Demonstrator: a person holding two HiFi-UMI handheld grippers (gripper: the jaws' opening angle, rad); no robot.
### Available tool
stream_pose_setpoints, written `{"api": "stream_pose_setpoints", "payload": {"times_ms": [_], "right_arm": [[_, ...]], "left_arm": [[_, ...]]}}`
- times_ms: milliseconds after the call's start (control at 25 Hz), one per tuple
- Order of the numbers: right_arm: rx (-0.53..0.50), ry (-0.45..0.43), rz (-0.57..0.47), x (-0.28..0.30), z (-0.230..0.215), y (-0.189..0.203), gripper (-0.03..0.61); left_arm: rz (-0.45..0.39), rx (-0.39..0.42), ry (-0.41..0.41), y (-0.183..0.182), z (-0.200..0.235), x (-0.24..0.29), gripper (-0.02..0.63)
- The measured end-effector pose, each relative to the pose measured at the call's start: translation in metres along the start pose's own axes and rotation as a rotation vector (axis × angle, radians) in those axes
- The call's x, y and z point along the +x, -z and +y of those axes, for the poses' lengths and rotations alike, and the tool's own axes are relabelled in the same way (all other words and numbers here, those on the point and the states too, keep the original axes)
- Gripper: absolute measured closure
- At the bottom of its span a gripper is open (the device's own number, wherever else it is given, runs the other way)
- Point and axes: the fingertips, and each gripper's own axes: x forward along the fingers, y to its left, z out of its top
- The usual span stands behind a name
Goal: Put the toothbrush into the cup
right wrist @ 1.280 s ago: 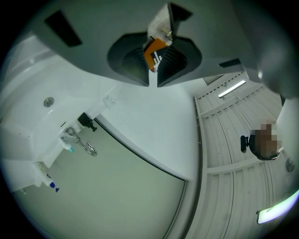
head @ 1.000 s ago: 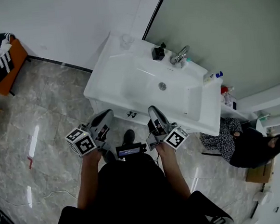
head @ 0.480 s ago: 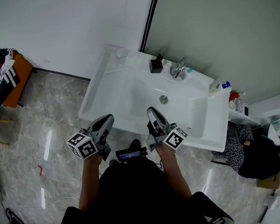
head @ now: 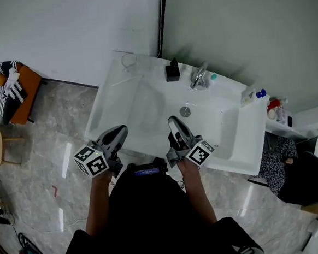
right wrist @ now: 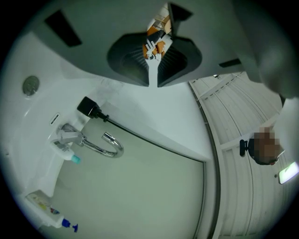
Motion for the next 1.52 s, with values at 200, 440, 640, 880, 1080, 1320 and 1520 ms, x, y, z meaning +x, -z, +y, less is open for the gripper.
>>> {"api": "stream_pose_setpoints", "payload": {"times_ms": [200, 440, 640, 880, 1080, 1320, 1520], "right_arm": [[0.01, 0.005, -0.047, -0.003, -0.009, -0.015, 0.534], [-0.014, 0.049, -0.096, -0.006, -0.018, -0.034, 0.534], [-0.049, 0.099, -0.09, 0.007, -0.021, -0.041, 0.534], [-0.079, 0.174, -0.056, 0.04, -0.03, -0.037, 0.534], [-0.108, 0.226, -0.029, 0.073, -0.035, -0.028, 0.534], [-0.134, 0.301, -0.012, 0.093, -0.038, -0.017, 0.534], [-0.15, 0.36, -0.018, 0.094, -0.036, -0.011, 0.534]], "left_arm": [[0.027, 0.042, 0.031, -0.007, -0.001, 0.021, 0.603], [0.058, 0.058, 0.096, -0.015, 0.006, 0.048, 0.603], [0.073, 0.055, 0.152, -0.025, 0.023, 0.07, 0.601], [0.094, 0.053, 0.181, -0.04, 0.066, 0.083, 0.603], [0.14, 0.092, 0.179, -0.044, 0.106, 0.092, 0.601], [0.204, 0.141, 0.191, -0.043, 0.15, 0.105, 0.601], [0.259, 0.171, 0.203, -0.038, 0.175, 0.116, 0.601]]}}
